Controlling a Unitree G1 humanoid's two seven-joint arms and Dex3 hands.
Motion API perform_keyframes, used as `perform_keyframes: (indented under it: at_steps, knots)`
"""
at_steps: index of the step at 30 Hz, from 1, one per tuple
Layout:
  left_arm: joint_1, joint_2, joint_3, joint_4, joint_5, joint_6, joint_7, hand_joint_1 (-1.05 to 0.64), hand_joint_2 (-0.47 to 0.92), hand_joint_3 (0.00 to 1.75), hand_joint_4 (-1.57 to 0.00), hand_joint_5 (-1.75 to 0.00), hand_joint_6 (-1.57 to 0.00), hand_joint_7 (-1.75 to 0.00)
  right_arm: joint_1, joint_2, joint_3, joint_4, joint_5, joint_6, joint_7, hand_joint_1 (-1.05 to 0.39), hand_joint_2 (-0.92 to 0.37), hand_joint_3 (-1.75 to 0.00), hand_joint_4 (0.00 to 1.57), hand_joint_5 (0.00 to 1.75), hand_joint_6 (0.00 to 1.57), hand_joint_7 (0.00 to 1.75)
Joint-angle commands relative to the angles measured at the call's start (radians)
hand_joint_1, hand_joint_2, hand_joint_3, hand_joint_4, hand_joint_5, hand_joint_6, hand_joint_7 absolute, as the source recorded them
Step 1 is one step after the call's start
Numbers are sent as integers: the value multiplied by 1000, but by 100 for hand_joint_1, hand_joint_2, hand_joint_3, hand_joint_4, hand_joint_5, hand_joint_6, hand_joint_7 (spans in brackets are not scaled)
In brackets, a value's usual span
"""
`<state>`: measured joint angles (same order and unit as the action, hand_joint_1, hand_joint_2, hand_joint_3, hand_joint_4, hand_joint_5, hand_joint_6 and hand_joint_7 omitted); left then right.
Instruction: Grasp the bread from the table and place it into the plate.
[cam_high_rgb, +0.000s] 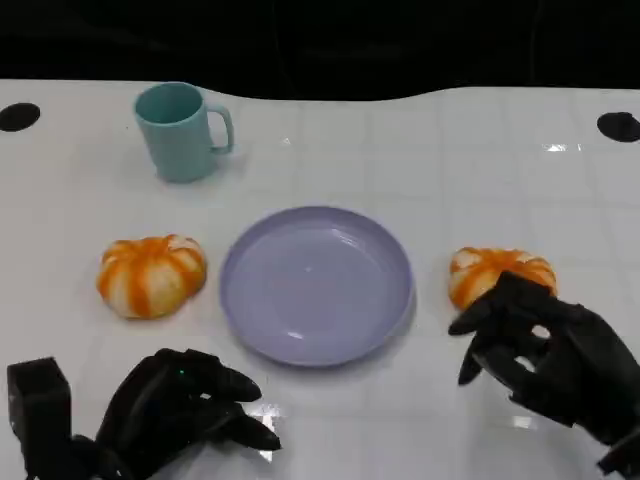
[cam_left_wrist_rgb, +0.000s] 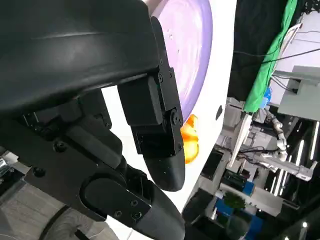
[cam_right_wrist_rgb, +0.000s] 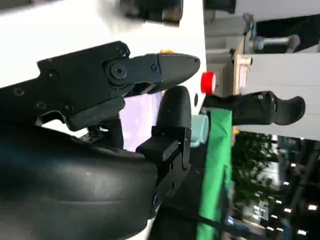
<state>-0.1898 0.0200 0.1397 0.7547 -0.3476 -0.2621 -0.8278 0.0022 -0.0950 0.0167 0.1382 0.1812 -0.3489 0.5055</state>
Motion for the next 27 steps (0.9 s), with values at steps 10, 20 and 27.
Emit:
perform_keyframes:
  at_steps: [10, 20, 27]
  knots:
    - [-5, 15, 2, 6, 3, 7, -1, -105, 66, 0, -157, -20, -157, -2, -65, -151, -22, 6, -333, -170, -183, -68, -92, -10, 15, 63, 27, 13]
    - [-5, 15, 5, 4, -2, 15, -5, -105, 65, 0, -157, -21, -157, -2, -83, -258, 2, -57, -652, -154, -371, -73, -91, -5, 3, 53, 20, 4]
    - [-4, 17, 1, 1, 6, 11, 2, -105, 66, 1, -157, -21, -157, -2, -77, -281, 33, -127, -746, -45, -376, -74, -90, -1, 0, 49, 19, 2]
